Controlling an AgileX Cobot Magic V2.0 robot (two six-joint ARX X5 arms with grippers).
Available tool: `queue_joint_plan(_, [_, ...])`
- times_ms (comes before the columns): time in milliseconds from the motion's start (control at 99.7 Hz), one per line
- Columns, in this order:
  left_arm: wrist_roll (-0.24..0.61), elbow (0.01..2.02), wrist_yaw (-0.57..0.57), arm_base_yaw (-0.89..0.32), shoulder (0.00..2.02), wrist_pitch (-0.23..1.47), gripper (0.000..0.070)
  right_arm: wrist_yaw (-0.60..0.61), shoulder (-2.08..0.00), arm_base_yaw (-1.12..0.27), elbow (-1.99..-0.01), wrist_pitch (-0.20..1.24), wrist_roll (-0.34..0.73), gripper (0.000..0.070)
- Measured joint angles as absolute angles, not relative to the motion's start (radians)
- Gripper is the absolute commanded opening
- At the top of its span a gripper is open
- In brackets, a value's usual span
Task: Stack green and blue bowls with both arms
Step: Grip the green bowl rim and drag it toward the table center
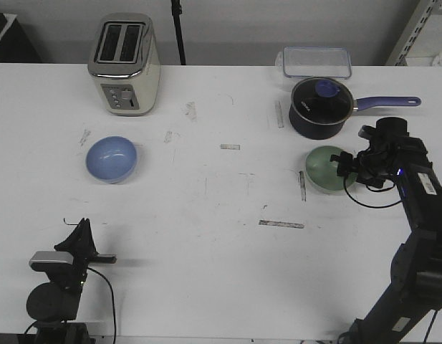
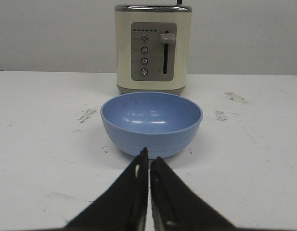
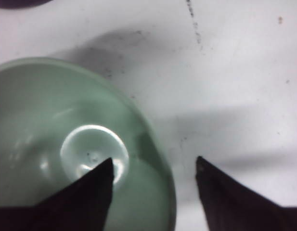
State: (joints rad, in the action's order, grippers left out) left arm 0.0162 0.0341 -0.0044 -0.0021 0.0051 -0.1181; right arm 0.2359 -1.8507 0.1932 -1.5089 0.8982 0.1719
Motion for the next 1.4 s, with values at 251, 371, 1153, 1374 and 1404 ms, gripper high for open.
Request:
queue_joint_plan(251, [0.016, 0.034, -0.004, -0.002, 0.005, -0.118, 0.0002, 0.235, -1.851, 0.194, -1.509, 0.894, 0.168, 0.0010])
queue_joint_plan(371, [0.016, 0.034, -0.004, -0.002, 0.005, -0.118, 0.0001, 0.235, -1.849, 0.188, -1.509, 0.889, 0.168, 0.0010])
queue_joint_plan(1153, [0.016, 0.034, -0.004, -0.002, 0.005, -0.118, 0.0002, 0.310, -1.739, -0.220, -1.509, 0.850, 0.342, 0.0010])
queue_joint_plan(1374, [0.016, 0.034, -0.004, -0.002, 0.005, -0.118, 0.0001, 0.306, -1.760, -0.401, -1.509, 0.794, 0.451, 0.0010])
queue_joint_plan(1404, [0.016, 0.034, -0.004, -0.002, 0.005, -0.118, 0.0002, 0.305, -1.770, -0.419, -1.509, 0.787, 0.463, 0.0010])
